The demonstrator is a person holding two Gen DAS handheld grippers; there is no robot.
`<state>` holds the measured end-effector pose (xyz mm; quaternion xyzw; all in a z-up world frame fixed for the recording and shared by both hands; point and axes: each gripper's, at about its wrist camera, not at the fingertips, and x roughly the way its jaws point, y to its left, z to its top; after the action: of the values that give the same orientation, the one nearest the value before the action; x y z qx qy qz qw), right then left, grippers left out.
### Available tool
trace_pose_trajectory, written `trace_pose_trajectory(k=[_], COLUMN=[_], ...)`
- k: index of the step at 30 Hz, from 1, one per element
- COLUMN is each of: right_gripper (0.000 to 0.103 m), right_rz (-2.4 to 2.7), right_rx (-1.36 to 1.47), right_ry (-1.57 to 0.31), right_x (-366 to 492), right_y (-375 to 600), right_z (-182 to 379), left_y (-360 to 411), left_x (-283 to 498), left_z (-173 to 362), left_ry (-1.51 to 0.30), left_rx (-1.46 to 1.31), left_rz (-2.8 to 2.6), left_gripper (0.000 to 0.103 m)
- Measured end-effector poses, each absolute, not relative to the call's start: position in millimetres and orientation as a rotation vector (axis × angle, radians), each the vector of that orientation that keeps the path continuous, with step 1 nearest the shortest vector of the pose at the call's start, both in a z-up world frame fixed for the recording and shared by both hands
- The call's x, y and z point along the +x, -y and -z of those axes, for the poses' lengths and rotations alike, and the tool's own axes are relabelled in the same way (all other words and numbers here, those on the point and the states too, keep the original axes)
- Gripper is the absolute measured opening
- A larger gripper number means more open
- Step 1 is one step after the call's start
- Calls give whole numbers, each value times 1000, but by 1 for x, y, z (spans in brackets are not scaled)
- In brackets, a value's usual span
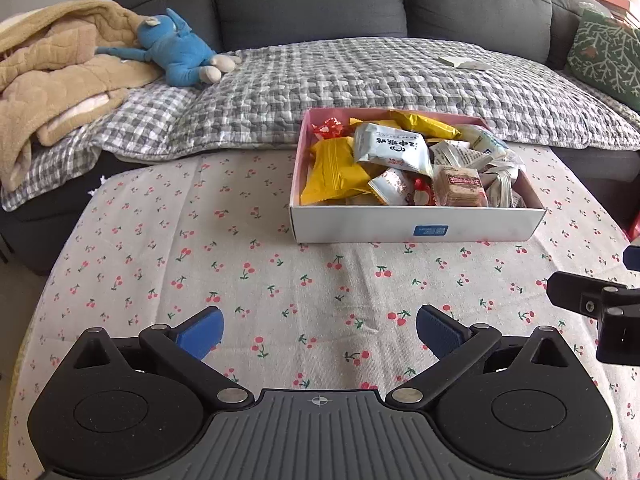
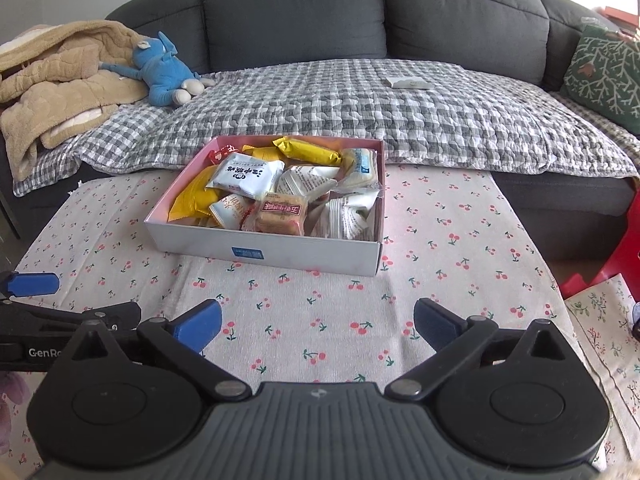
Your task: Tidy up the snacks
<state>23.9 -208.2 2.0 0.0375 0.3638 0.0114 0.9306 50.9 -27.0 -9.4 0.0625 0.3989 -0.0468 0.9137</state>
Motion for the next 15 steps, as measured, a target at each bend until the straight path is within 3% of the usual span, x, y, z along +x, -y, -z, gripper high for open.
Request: trace_pose_trajectory(k=[15], right_gripper=[102], right_rz=[8], right_rx=[65], right_ry=[-780], right_x=[23], right_y=[201], right_z=[8], left_y=[21], left_x=[47], left_z=[5], left_ry=[-799], left_rx=[102], left_rz=[33], left_gripper=[103])
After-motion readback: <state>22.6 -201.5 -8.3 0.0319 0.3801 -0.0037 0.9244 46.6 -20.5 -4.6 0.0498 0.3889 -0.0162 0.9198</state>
